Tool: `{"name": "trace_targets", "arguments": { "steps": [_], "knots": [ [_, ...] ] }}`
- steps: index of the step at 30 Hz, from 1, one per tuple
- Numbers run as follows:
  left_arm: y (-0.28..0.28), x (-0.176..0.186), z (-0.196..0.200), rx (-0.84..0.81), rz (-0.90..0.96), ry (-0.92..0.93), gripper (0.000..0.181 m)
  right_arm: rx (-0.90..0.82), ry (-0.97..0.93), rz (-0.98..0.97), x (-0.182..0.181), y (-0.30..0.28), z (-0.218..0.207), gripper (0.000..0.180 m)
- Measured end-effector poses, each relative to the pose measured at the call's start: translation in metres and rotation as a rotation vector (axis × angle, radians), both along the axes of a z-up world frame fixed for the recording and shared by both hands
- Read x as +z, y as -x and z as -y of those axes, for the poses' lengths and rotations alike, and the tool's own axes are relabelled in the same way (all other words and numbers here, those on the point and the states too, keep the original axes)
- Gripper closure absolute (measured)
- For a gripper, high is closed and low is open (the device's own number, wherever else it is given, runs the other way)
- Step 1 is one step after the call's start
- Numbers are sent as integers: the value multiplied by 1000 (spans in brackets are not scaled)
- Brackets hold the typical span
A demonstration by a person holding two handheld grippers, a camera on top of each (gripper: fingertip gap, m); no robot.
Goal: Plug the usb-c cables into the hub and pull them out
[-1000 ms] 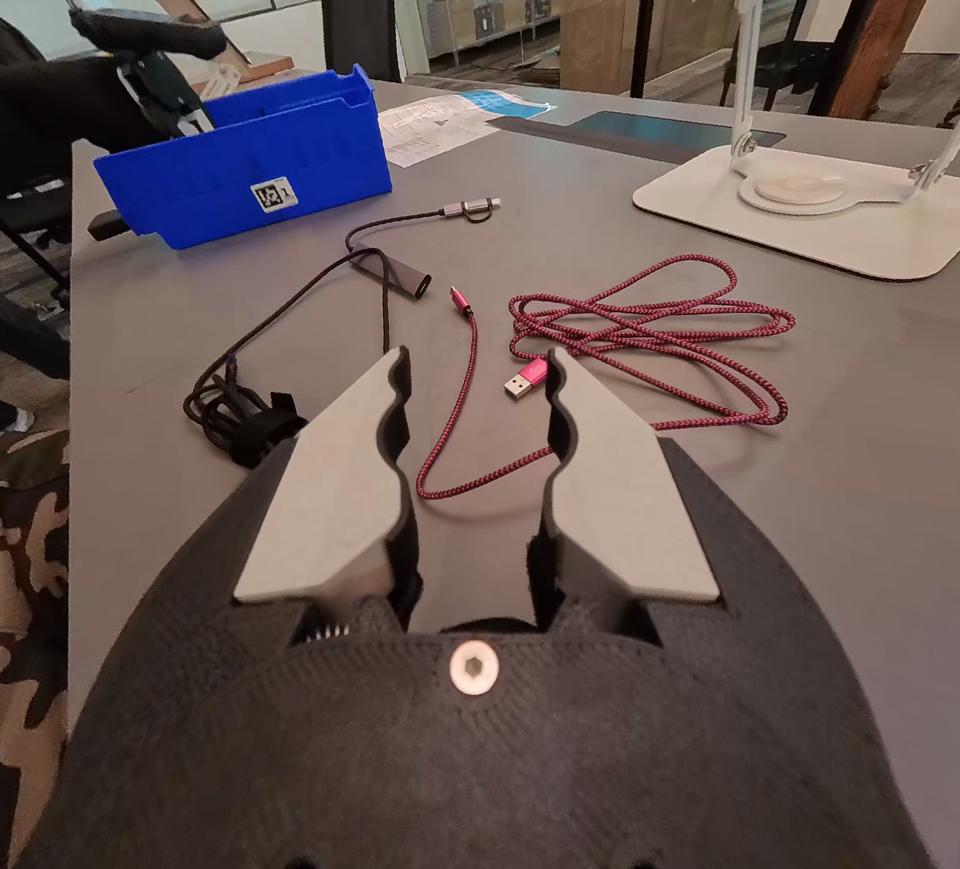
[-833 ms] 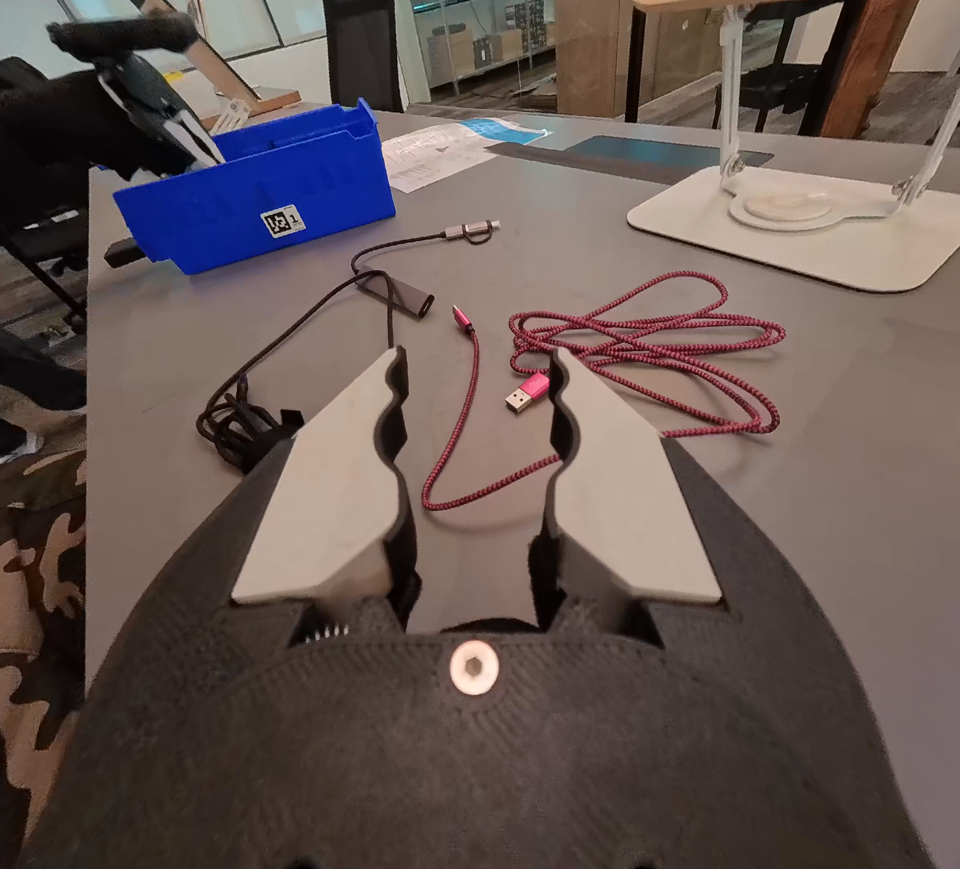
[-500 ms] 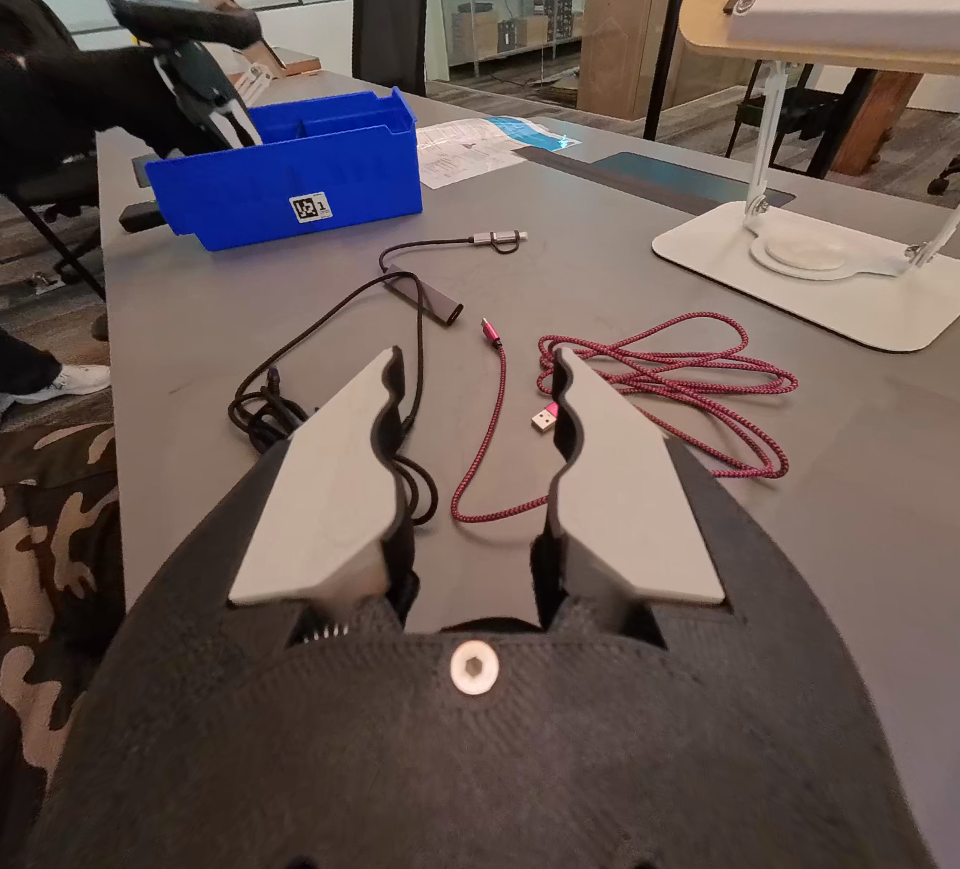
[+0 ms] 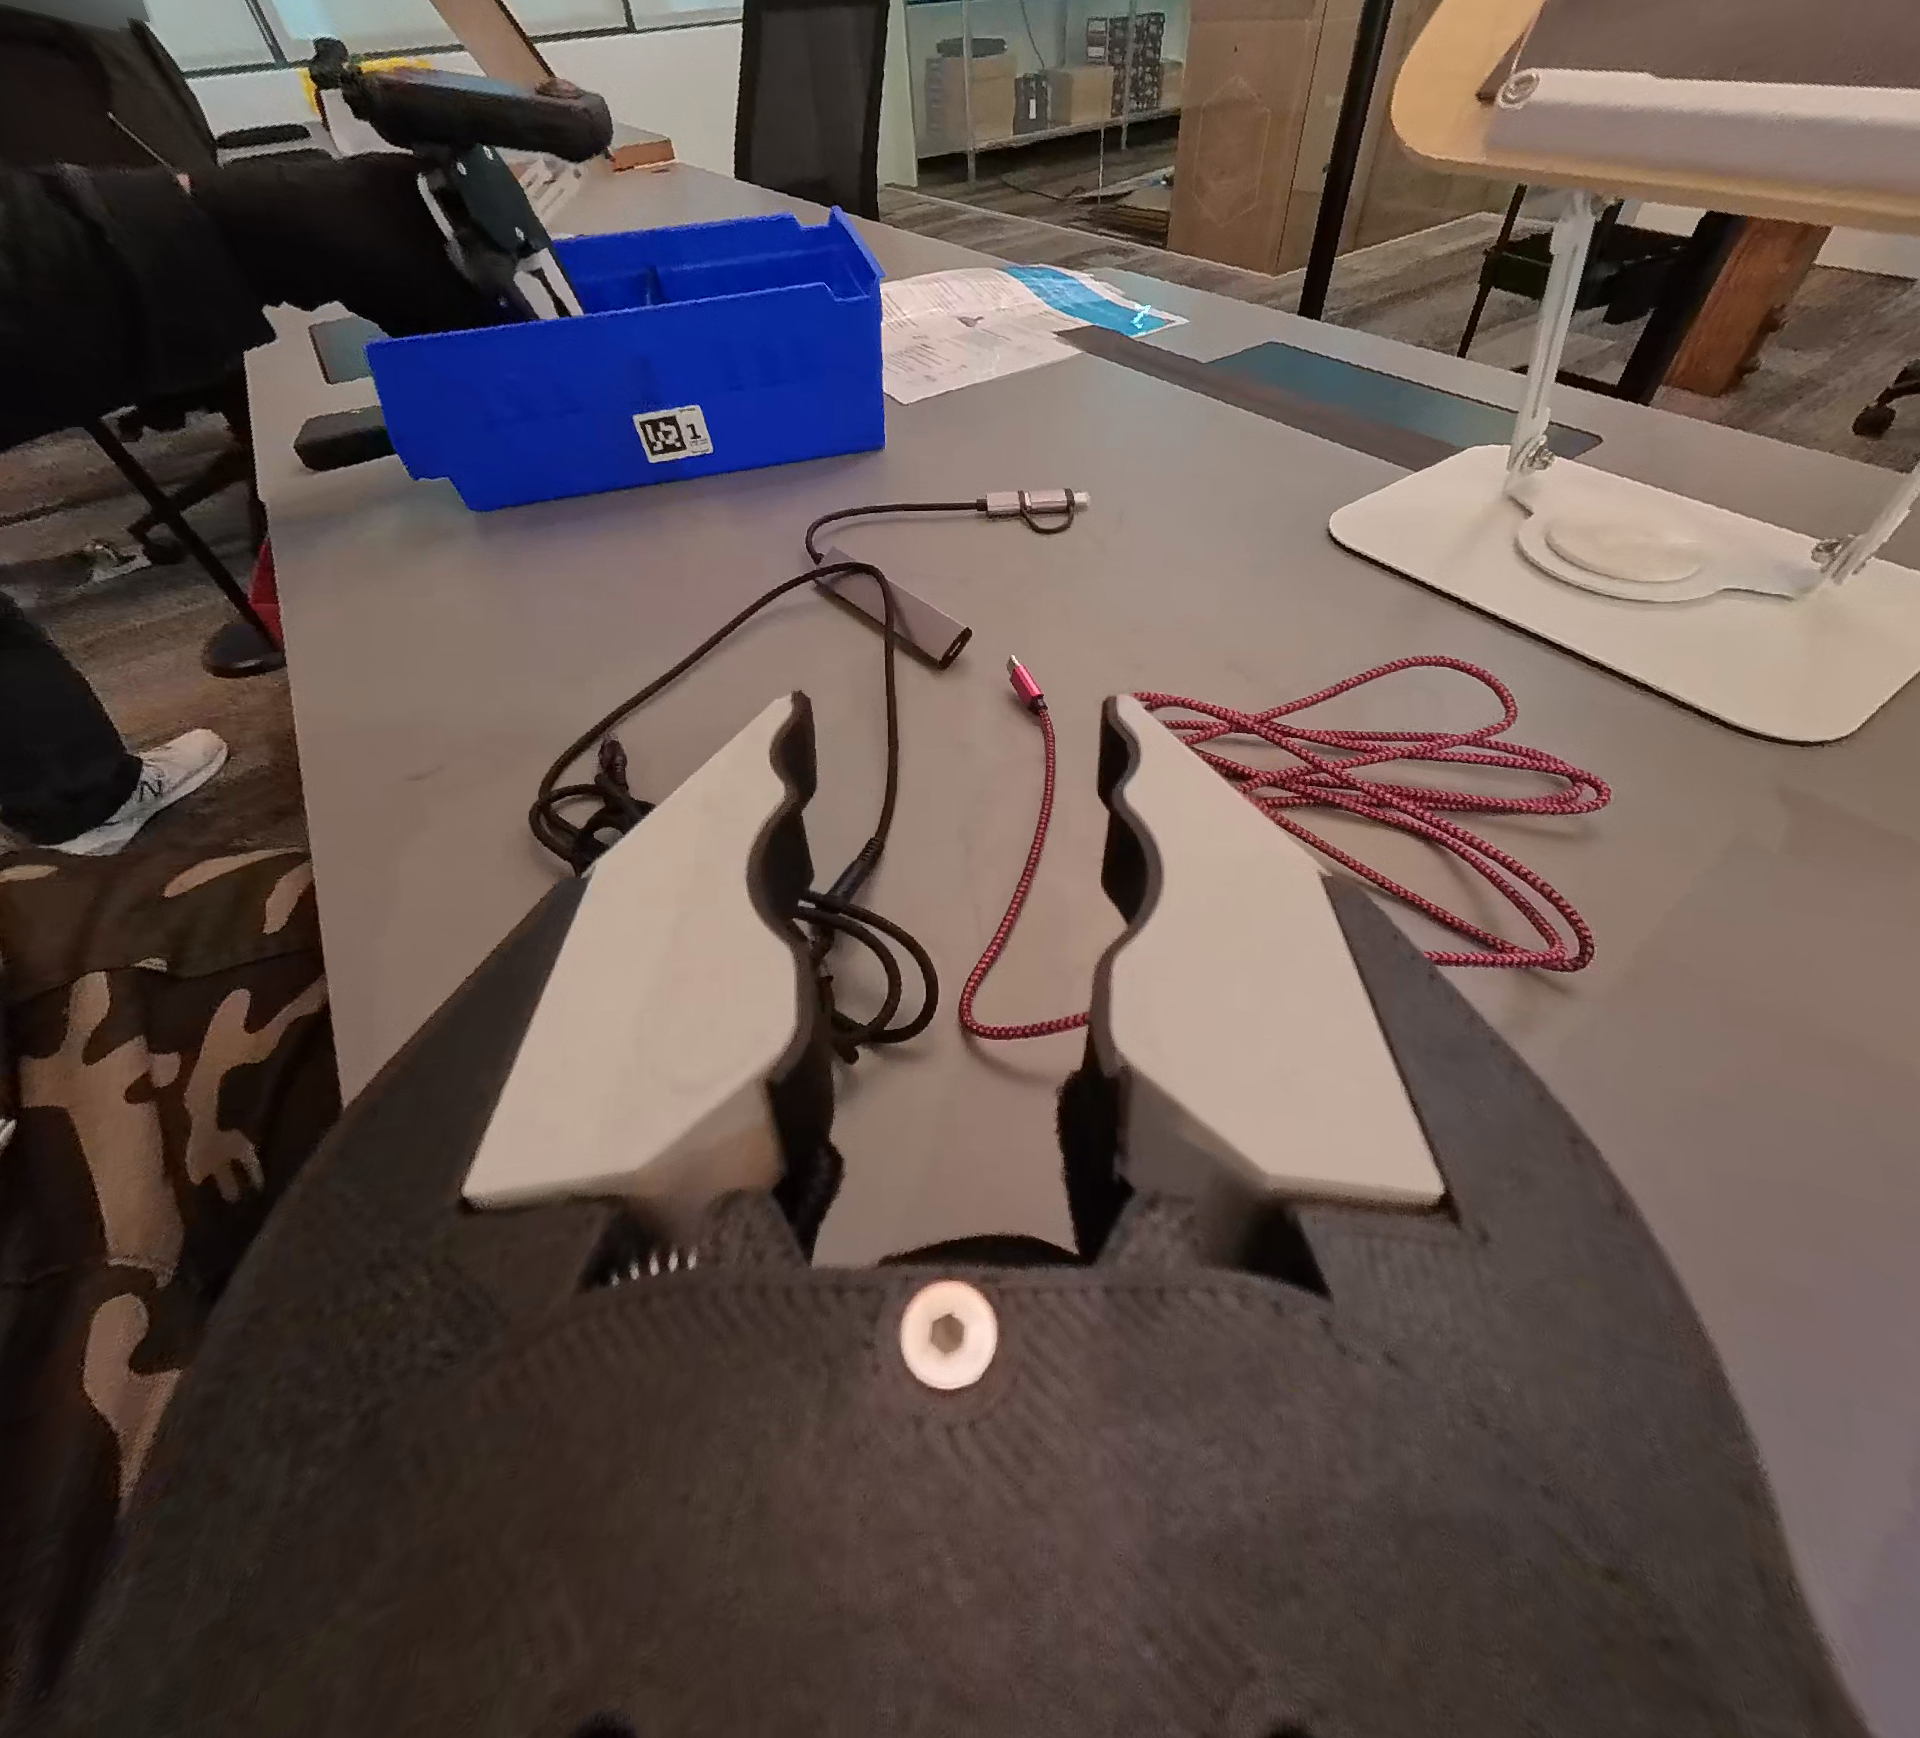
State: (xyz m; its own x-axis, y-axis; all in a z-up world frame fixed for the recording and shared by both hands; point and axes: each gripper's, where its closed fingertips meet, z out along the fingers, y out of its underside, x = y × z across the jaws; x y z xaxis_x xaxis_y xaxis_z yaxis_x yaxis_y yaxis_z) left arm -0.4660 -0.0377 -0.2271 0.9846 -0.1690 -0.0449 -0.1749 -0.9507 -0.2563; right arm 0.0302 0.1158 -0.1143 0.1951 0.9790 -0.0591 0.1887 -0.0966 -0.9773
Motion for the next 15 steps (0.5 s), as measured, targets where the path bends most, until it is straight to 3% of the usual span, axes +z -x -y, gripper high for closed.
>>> {"name": "trace_targets", "arguments": {
  "steps": [6,9,15],
  "knots": [
    [-4,55,-8,19,53,-202,181,11,-10,4,17,5,6,123],
    [-27,103,-17,-22,90,-357,181,39,-35,9,33,17,17,122],
    [-171,215,-44,-394,283,-695,181,177,101,-75,73,63,57,124]
  ]
}}
